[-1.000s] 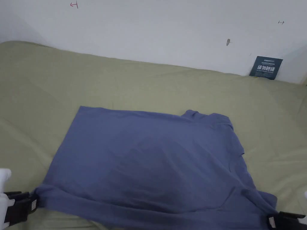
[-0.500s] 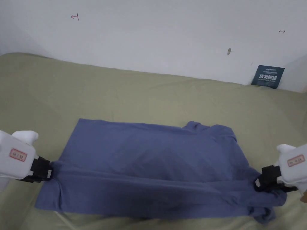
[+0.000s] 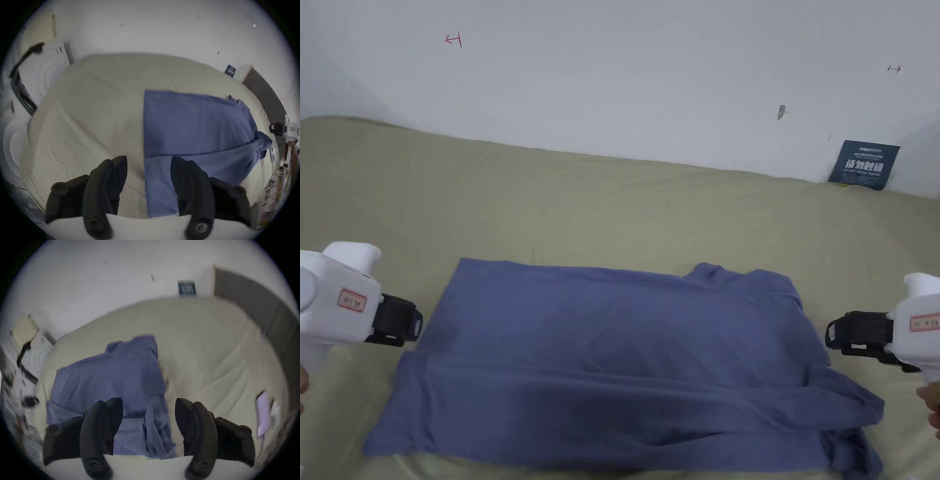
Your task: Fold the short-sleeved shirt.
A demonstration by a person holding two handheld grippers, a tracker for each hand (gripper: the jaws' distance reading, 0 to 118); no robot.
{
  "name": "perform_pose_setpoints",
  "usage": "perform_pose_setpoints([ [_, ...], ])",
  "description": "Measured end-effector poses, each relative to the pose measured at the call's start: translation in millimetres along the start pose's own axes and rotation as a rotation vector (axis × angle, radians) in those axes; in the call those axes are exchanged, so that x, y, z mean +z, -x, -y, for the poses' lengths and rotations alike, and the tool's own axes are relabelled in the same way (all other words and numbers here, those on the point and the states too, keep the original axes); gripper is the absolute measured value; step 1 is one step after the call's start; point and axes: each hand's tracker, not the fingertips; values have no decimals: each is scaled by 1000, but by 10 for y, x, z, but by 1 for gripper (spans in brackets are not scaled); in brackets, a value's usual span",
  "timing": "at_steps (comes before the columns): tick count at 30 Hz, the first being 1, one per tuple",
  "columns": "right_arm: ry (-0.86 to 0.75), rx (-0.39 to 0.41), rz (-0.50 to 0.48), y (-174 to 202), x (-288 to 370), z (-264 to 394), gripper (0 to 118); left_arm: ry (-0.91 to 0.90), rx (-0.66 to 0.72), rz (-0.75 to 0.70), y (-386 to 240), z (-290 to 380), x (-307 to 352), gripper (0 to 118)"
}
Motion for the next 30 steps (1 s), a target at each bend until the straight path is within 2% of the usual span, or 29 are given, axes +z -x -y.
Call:
perform_pose_setpoints([
  [1, -63, 95, 28, 131, 191, 76, 61, -70, -44, -12, -91, 38, 183, 59],
  [2, -116, 170, 48, 271, 367, 167, 44, -143, -70, -25, -185, 92, 376, 48],
  [3, -163, 219, 67, 392, 500, 255, 22, -198, -79, -19, -295, 145, 545, 25],
  [4, -204, 256, 83, 536, 653, 363, 8, -242, -81, 1, -424, 194, 718, 3],
  [5, -229, 277, 90, 655, 775, 463, 8, -278, -67, 6, -561, 259, 860, 0],
  [8, -253, 247, 49, 905, 1028, 762, 7, -389, -95, 1, -941, 505, 1240, 0],
  [11, -313, 189, 4, 1148, 1282, 1203, 4, -397, -84, 40, -1256, 868, 1384, 0],
  [15, -264, 134, -68, 1303, 1418, 1890, 4, -372, -51, 93, -1500, 1548, 1422, 0],
  [19, -278, 159, -21, 1404, 1503, 2606, 1, -331, -34, 73, -1630, 2185, 1431, 0],
  [22, -221, 109, -21, 1366, 1479, 2722, 1, -263, -21, 81, -1637, 2316, 1437, 0],
  [26, -220, 117, -9, 1366, 1440, 2635, 1, -250, -14, 53, -1561, 2227, 1384, 0],
  [30, -249, 95, -15, 1288, 1446, 2412, 1, -236, 121, 37, -1124, 1958, 1129, 0],
])
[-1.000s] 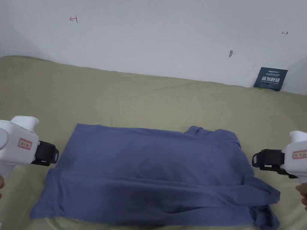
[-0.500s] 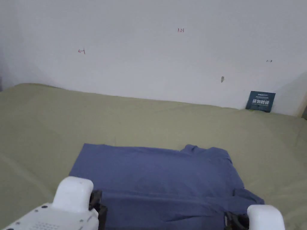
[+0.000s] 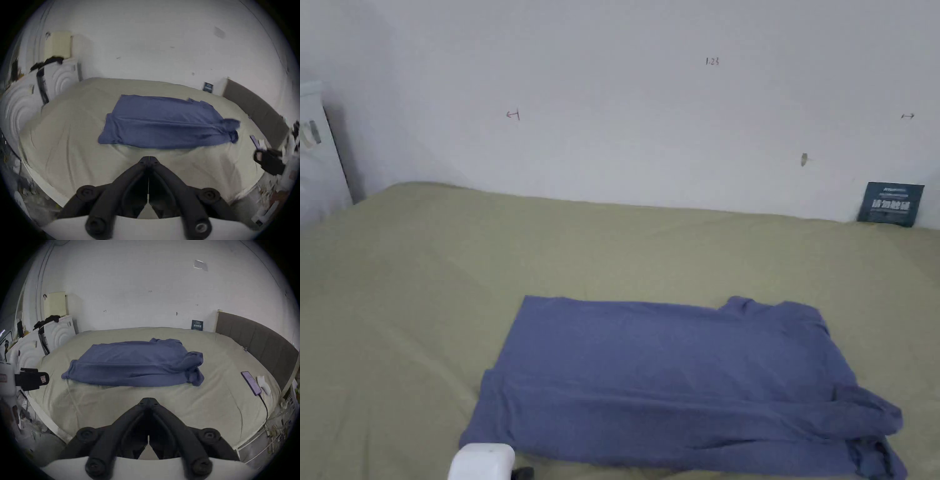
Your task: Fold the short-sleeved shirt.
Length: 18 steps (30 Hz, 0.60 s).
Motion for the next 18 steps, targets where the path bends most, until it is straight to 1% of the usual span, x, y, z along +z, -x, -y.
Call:
perform_pose_setpoints([
  [2, -17, -13, 3, -93, -8, -102, 1, 20, 103, -62, 305, -83, -225, 1],
  [4, -31, -18, 18, -184, -44, -174, 1, 46, 163, -90, 548, -154, -444, 13],
  [5, -33, -20, 23, -248, -57, -197, 1, 56, 198, -83, 679, -194, -547, 16],
  [6, -37, -24, 33, -312, -86, -227, 1, 77, 250, -57, 799, -228, -668, 18],
  [7, -39, -34, 45, -382, -121, -254, 1, 96, 296, -61, 884, -272, -771, 18],
  [8, -35, -43, 53, -454, -160, -278, 1, 117, 340, -41, 953, -304, -875, 23],
  [9, -27, -54, 63, -538, -198, -307, 1, 130, 377, -20, 995, -330, -975, 31],
  [10, -8, -72, 84, -629, -257, -323, 1, 140, 369, -16, 1024, -370, -1082, 44],
  [11, 11, -88, 105, -713, -307, -333, 1, 157, 355, -2, 1025, -402, -1176, 62],
  [12, 29, -108, 120, -809, -358, -343, 1, 162, 344, -12, 978, -432, -1223, 68],
  [14, 40, -166, 139, -1020, -458, -346, 1, 199, 291, 27, 930, -470, -1393, 67],
  [16, 62, -204, 159, -1236, -584, -356, 1, 241, 245, -25, 865, -487, -1537, 67],
  [18, 76, -207, 169, -1387, -694, -375, 2, 245, 203, -82, 819, -494, -1616, 64],
])
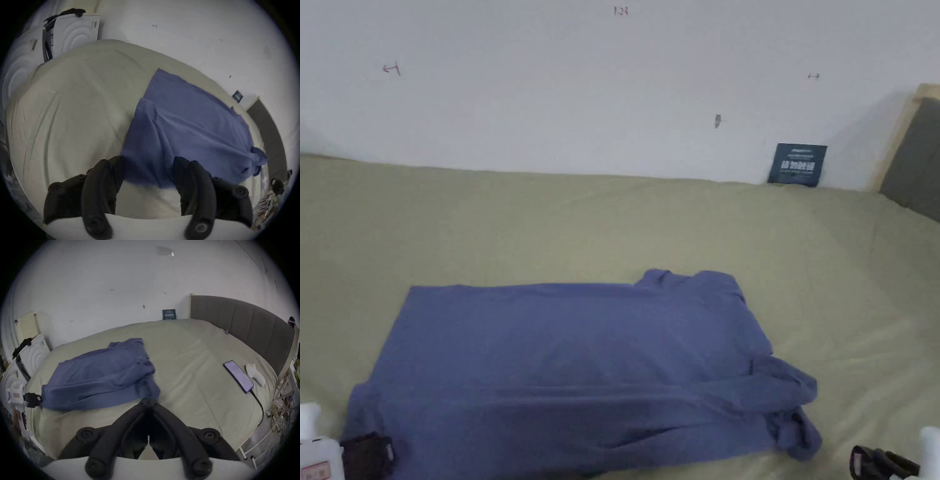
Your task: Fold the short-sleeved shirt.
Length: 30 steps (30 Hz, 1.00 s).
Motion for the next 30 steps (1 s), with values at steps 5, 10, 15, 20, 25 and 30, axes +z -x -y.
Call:
perform_pose_setpoints([
  [5, 57, 52, -47, -140, -417, -164, 32, -60, -37, 35, -87, 68, 78, 1],
  [10, 243, 194, -154, -47, -1088, -252, 85, -39, -64, 37, -49, 53, 63, 1],
  [15, 262, 283, -118, 81, -1484, -253, 18, -23, -53, 62, 14, 4, 19, 1],
  [20, 293, 154, -196, -19, -1356, -317, 9, 10, -65, 98, 60, -91, 36, 1],
  [25, 308, 100, -281, -106, -1066, -481, 9, 21, -86, 138, 110, -216, 134, 1],
  [30, 321, 5, -375, -218, -784, -638, 9, 7, -95, 185, 160, -266, 390, 1],
])
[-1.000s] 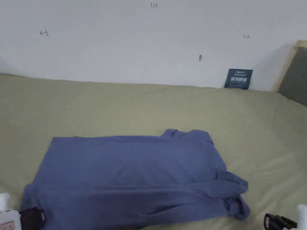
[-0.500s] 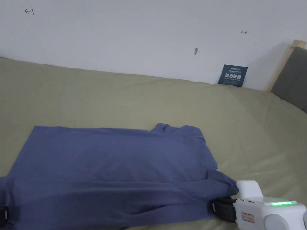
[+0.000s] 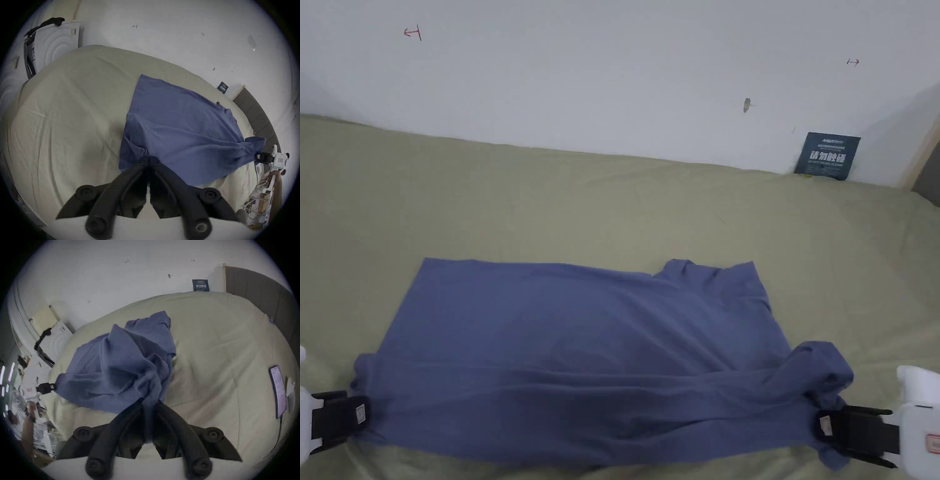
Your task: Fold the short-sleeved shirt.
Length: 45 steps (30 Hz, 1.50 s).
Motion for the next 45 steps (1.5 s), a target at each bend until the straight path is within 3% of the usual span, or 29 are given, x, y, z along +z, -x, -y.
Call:
perform_pose_setpoints([
  [7, 73, -64, -4, -56, 286, 115, 9, 21, -24, -3, 47, 139, 314, 1],
  [10, 81, -32, 5, -21, 415, 243, 9, 31, -14, 27, 110, 230, 429, 1],
  [16, 113, -47, 27, -16, 638, 480, 9, 49, -26, 47, 127, 460, 645, 1],
  [21, 219, -15, 57, 22, 846, 674, 9, 66, -49, 59, 126, 640, 951, 1],
  [23, 259, -34, 60, -19, 902, 776, 9, 84, -57, 68, 150, 718, 1040, 1],
  [25, 326, -104, 36, -157, 852, 906, 9, 94, -60, 62, 176, 829, 1079, 1],
  [27, 376, -127, 74, -245, 782, 1035, 9, 135, -62, 67, 220, 931, 1028, 1],
  [30, 343, -126, 94, -275, 830, 1156, 9, 182, -66, 72, 218, 1097, 985, 1],
  [35, 275, -213, 36, -326, 1007, 1167, 10, 217, -59, 63, 264, 1237, 944, 1],
  [36, 258, -231, 26, -314, 1047, 1161, 12, 213, -52, 70, 261, 1242, 965, 5],
  [37, 239, -250, 17, -302, 1096, 1149, 23, 205, -45, 68, 251, 1241, 996, 11],
  [39, 181, -251, 67, -225, 1273, 1124, 60, 171, -41, 30, 237, 1221, 1134, 32],
  [40, 149, -226, 112, -175, 1400, 1104, 67, 132, -20, 22, 244, 1195, 1249, 47],
  [41, 115, -208, 147, -133, 1534, 1080, 67, 93, 16, 16, 247, 1158, 1384, 62],
  [45, -100, -81, 287, 240, 2061, 973, 66, -81, -20, 2, 31, 948, 1898, 65],
])
